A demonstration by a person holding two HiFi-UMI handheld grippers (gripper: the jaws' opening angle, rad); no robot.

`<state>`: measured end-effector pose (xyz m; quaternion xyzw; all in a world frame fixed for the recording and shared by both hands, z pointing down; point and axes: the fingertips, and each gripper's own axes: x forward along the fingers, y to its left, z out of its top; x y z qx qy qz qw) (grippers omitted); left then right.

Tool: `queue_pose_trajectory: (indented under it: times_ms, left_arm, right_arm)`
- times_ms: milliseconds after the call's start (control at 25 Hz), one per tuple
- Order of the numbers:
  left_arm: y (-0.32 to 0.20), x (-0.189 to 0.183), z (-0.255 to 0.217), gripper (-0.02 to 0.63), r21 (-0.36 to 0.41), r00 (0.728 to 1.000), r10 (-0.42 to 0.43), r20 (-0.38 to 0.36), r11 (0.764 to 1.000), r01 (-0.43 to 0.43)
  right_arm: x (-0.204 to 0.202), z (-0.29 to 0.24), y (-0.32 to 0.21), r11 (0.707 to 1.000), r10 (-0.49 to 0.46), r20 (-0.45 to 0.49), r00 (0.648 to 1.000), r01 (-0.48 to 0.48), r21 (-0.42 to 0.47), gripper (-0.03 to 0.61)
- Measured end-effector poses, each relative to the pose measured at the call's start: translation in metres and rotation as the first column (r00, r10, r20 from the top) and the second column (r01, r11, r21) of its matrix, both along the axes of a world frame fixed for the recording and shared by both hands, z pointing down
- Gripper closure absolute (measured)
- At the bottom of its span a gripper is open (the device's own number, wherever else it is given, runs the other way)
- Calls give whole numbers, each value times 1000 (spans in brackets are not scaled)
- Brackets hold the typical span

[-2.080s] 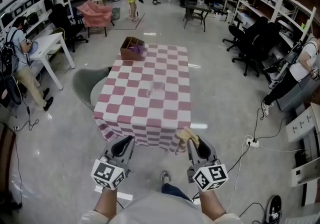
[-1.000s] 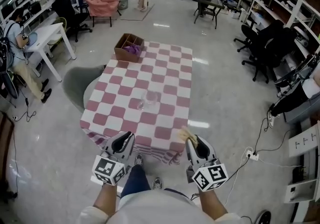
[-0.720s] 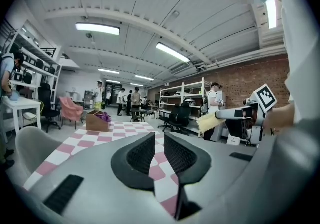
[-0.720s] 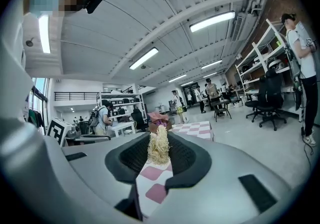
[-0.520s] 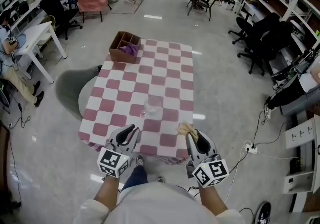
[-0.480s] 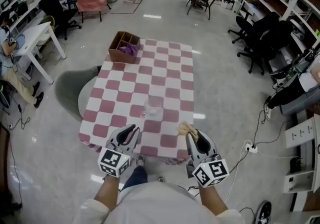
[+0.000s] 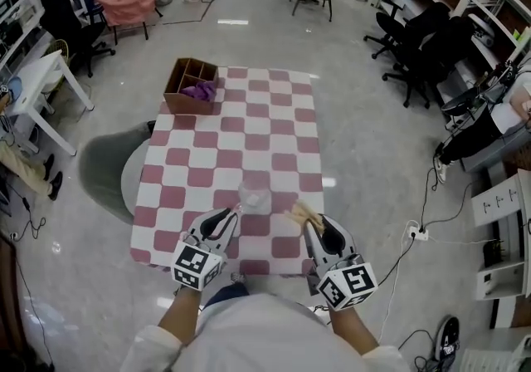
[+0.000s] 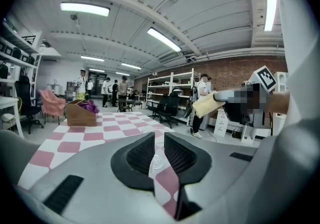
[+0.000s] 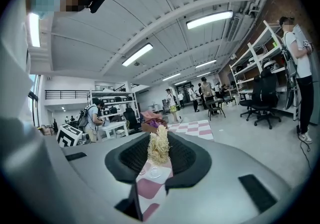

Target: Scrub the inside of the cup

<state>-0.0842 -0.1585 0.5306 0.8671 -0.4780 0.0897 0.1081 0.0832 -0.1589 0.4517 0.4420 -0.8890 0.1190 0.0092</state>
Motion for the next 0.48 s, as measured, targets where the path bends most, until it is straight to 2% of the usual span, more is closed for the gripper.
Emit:
queue_pose_trajectory:
  times_ms: [160,240,360,480]
  left_arm:
    - [-12,5,16,554,-36,998,52,21,998,-51]
    - [-18,8,22,465,-48,996,80,25,996,-79]
    - [-26,13,29,412,-51,993,114,20,992,-113]
    - [-35,19,36,306,-47,991,135,18,990,-134]
  right_arm:
    - [0,4,-10,1000,24,-5,1000,-25,-9,472]
    - [1,5,-15,999,39,-10,999,-39,-15,472]
    - [2,9,-21,998,56,-20,998,-56,-24,472]
    - [1,13,-25,997,62,-31,998,-63,-32,471]
